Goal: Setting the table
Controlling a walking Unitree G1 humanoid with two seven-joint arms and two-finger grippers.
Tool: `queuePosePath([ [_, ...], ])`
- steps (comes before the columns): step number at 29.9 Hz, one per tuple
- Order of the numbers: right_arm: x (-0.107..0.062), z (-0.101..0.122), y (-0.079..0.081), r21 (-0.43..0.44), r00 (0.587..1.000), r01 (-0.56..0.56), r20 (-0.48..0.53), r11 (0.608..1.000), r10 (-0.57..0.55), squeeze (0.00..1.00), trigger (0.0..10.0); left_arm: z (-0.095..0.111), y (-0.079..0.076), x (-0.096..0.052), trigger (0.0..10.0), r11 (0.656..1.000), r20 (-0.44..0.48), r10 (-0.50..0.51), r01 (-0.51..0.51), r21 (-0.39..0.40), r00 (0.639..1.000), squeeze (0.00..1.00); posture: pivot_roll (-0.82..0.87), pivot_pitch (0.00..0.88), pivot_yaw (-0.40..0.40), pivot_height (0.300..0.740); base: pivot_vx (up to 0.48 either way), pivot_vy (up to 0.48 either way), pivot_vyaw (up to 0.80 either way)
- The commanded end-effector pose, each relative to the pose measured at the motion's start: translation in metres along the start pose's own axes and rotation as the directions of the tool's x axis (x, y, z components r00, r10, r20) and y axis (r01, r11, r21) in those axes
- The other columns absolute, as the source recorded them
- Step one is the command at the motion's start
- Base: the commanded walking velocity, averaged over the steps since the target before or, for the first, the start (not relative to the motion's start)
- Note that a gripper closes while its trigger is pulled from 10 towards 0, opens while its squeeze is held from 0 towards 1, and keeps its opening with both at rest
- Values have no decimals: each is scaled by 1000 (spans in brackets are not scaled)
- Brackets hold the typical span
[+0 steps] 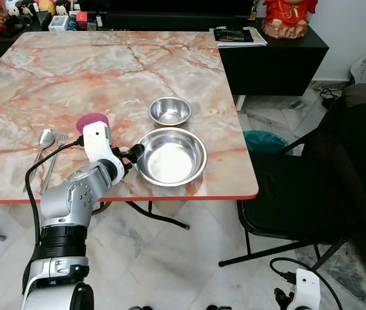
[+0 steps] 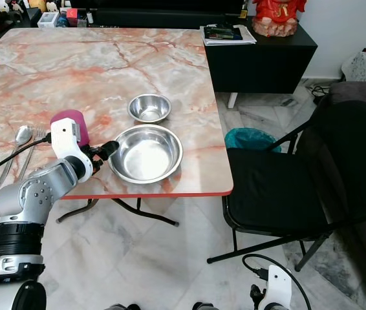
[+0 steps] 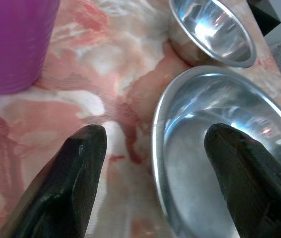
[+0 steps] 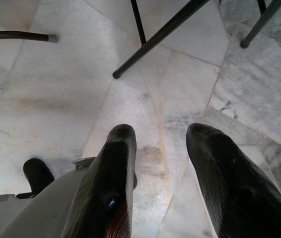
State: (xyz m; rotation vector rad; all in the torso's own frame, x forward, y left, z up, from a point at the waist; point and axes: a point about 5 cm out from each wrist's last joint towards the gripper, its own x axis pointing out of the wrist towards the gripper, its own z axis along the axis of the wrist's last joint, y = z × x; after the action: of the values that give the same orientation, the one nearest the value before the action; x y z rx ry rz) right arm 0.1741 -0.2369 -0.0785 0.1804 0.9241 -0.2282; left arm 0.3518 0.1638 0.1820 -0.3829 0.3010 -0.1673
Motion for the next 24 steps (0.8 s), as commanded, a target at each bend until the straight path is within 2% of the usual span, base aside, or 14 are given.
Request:
queuePosePath([
  [1,-1,-6,-2,5,1000,6,-16,1000,-6,0,10000,0,0,1,10000,1000,-17,21,-21,-12,1000,0,-20,125,-11,740,0,0,0],
  [12,-1,-7,0,12,1000,2,-17,1000,-2,0,10000,-2,3,4,10000,998,-45,42,-44,-52,998,0,-26,113,7,740,0,0,0],
  [23,-1,-10,4,26,1000,1,-19,1000,0,0,10000,0,3,7,10000,996,-29,26,-28,-86,999,0,-39,97,16,740,0,0,0],
  [24,-1,-10,6,32,1000,-2,-18,999,3,0,10000,1,-1,9,10000,993,-15,3,-4,-122,1000,0,-44,96,22,740,0,0,0],
])
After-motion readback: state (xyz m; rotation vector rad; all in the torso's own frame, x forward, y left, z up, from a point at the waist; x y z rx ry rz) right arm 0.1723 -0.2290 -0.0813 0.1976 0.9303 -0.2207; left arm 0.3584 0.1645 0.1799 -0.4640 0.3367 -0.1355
